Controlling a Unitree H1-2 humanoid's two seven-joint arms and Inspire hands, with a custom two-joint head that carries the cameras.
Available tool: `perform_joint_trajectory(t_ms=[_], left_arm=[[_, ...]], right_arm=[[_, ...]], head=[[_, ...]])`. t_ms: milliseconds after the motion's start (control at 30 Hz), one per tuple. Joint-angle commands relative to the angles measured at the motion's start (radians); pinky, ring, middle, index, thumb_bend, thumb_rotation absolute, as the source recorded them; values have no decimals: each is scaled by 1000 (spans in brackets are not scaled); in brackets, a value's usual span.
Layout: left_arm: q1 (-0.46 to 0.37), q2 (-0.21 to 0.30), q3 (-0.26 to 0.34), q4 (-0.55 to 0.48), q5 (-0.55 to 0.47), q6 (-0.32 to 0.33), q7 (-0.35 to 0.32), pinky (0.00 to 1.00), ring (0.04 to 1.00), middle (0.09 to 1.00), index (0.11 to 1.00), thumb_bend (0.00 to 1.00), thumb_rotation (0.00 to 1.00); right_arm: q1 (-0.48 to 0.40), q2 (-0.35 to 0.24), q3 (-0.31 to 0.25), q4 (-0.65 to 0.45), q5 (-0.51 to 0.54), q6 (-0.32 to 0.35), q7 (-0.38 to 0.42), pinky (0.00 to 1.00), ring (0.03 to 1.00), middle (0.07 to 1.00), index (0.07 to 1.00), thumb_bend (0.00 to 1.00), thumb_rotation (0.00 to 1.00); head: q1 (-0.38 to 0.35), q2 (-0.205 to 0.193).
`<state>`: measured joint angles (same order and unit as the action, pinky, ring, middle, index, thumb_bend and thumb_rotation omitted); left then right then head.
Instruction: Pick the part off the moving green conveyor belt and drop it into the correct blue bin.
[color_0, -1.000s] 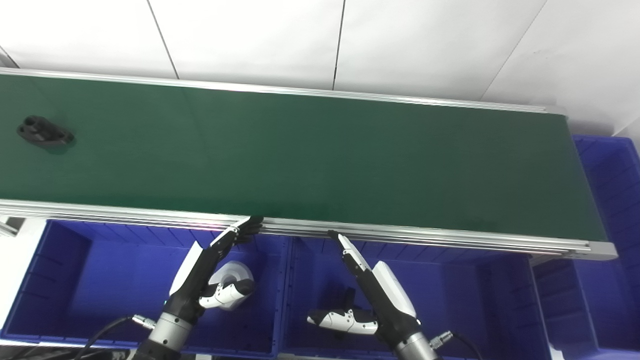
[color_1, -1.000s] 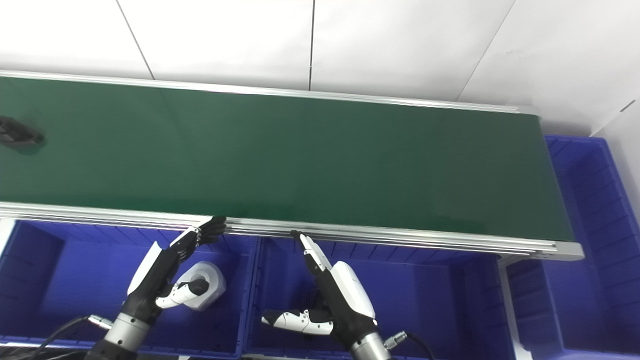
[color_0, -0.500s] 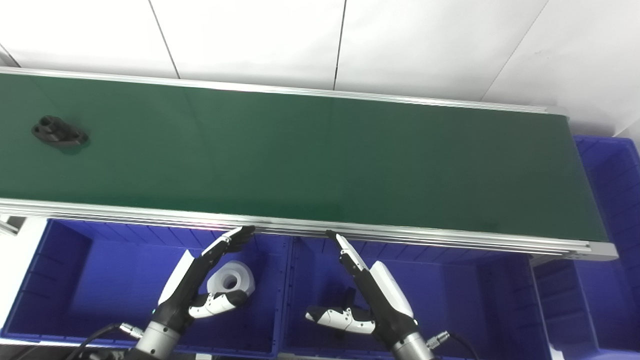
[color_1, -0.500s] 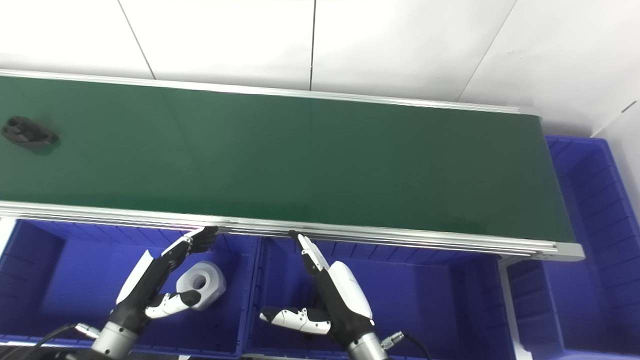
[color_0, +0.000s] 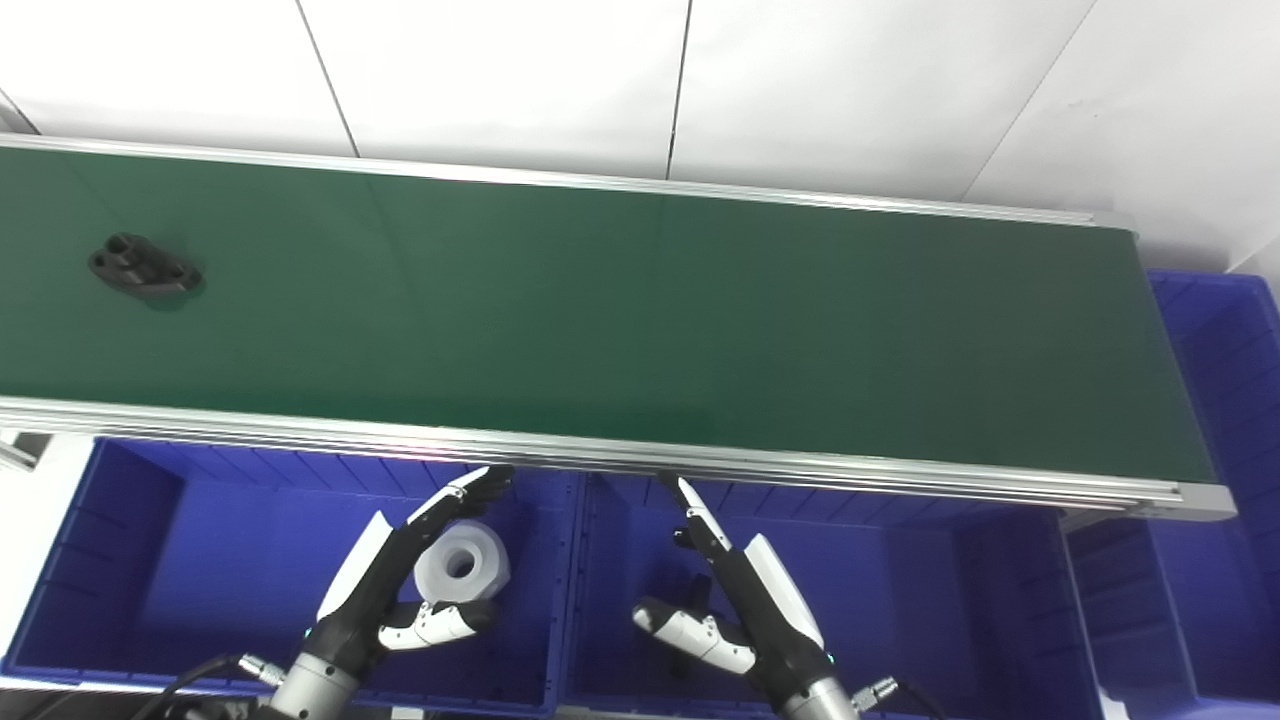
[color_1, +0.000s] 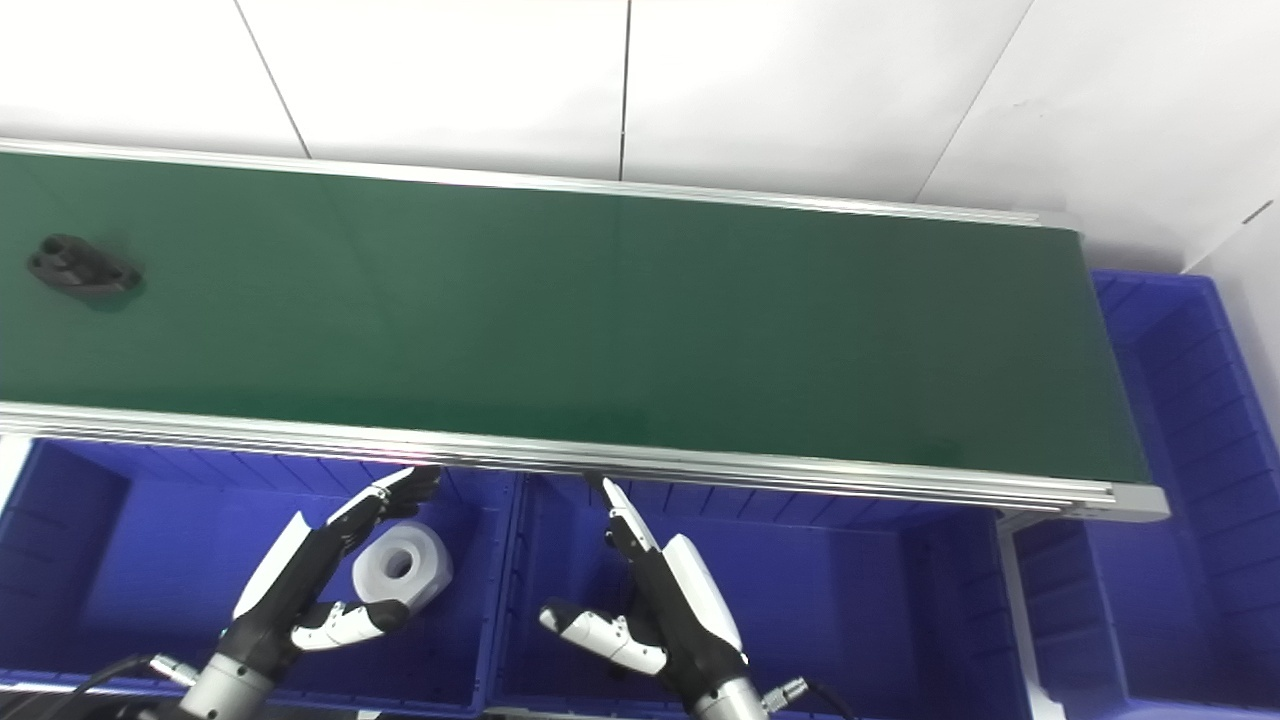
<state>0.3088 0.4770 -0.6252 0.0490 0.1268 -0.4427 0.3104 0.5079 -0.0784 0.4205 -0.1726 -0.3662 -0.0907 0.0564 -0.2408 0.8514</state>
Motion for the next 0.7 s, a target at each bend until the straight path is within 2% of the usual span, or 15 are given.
perform_joint_trajectory(t_ms=[0, 100, 267, 433, 667], left_arm=[[-4, 11, -8, -10, 14, -27, 31, 821, 844, 861, 859, 784, 815], [-14, 10, -14, -5, -6, -27, 25, 822, 850, 868, 866, 759, 799], [-21, 2, -18, -5, -21, -27, 14, 818, 852, 873, 867, 745, 795], [-32, -4, -21, 8, -25, -27, 12, 818, 850, 870, 866, 741, 794], [-28, -24, -12, 24, -35, -27, 14, 808, 839, 860, 858, 734, 807]], right_arm=[[11, 27, 1, -12, 52, -71, -13, 913, 998, 1000, 1000, 884, 952], [18, 45, 1, -4, 76, -91, -27, 911, 984, 1000, 1000, 862, 993], [31, 85, -1, 18, 112, -133, -61, 902, 964, 1000, 1000, 840, 1000], [30, 82, 5, 40, 102, -159, -69, 912, 970, 1000, 1000, 812, 1000], [21, 76, 2, 60, 104, -151, -67, 932, 978, 1000, 1000, 817, 999]], head=[[-2, -1], [-10, -7], [-17, -19], [-13, -28], [-10, -36]])
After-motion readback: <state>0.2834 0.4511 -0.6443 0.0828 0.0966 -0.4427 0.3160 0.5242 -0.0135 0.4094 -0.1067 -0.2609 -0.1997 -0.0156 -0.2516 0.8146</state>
